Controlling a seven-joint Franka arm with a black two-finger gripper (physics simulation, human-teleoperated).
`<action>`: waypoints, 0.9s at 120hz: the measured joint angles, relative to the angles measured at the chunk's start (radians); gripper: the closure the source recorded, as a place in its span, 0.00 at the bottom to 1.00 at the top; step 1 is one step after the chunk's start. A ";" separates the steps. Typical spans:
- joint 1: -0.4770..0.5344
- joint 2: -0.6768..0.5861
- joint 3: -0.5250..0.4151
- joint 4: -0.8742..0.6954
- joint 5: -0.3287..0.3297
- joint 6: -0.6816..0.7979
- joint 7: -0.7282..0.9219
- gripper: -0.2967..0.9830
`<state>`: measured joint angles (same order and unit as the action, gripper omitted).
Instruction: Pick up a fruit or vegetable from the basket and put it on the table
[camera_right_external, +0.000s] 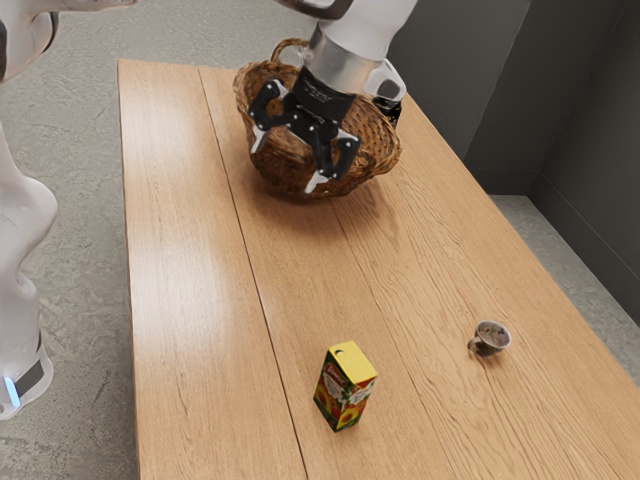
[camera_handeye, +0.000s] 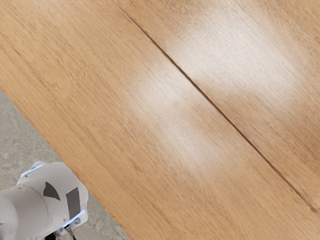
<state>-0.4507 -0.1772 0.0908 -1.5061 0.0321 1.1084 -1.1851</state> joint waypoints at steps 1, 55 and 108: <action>0.000 0.000 0.000 0.000 -0.001 0.008 -0.018 0.23; 0.128 0.069 0.035 0.068 0.202 0.181 0.026 0.23; 0.507 0.029 0.094 -0.240 0.209 0.618 0.570 0.23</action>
<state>0.0559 -0.1482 0.1851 -1.7463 0.2411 1.7265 -0.6148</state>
